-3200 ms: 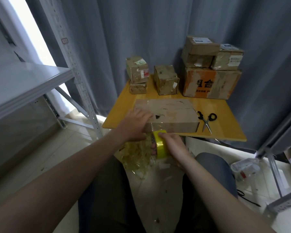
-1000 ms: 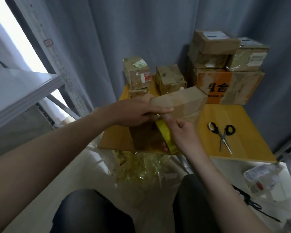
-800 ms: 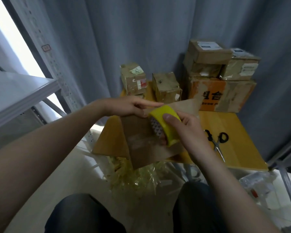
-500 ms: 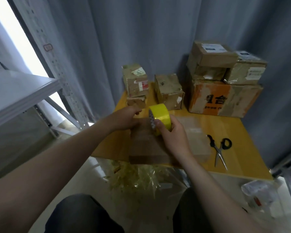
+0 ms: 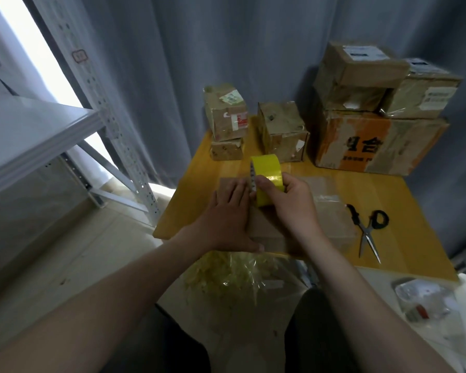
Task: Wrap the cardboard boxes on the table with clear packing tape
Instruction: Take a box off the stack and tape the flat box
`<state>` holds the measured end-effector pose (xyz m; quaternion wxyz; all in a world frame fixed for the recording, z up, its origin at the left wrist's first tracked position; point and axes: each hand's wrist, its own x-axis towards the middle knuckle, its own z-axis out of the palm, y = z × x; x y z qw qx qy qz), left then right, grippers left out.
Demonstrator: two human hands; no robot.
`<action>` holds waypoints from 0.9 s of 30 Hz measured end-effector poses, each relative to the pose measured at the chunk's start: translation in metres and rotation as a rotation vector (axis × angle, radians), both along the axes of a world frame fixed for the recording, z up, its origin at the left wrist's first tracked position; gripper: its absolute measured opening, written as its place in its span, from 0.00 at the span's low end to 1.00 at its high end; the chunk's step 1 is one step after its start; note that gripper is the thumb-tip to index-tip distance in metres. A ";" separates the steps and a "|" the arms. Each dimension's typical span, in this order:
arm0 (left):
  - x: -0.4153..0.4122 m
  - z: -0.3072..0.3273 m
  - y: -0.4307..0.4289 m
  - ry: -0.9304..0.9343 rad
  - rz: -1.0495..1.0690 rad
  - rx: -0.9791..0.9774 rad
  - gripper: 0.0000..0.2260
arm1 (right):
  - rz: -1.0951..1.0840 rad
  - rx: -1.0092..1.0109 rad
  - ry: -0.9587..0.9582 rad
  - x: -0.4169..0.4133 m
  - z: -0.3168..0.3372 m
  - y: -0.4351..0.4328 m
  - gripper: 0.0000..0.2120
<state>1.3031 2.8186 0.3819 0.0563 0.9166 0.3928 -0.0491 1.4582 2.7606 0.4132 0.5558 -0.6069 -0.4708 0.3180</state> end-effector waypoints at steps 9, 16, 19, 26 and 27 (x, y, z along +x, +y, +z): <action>0.000 -0.018 0.015 -0.083 -0.030 0.008 0.63 | -0.064 0.021 0.111 -0.021 0.007 -0.048 0.16; -0.003 -0.008 0.006 -0.166 -0.036 -0.008 0.65 | -0.017 -0.127 0.148 -0.026 0.034 -0.079 0.20; -0.003 -0.002 0.004 -0.142 0.003 -0.088 0.55 | 0.048 -0.204 0.237 -0.032 0.033 -0.096 0.19; 0.000 0.008 -0.004 -0.158 0.057 -0.161 0.57 | 0.009 -0.253 0.353 -0.046 0.005 -0.116 0.21; 0.000 0.009 -0.003 -0.145 0.058 -0.166 0.58 | 0.009 -0.258 0.339 -0.046 0.005 -0.116 0.20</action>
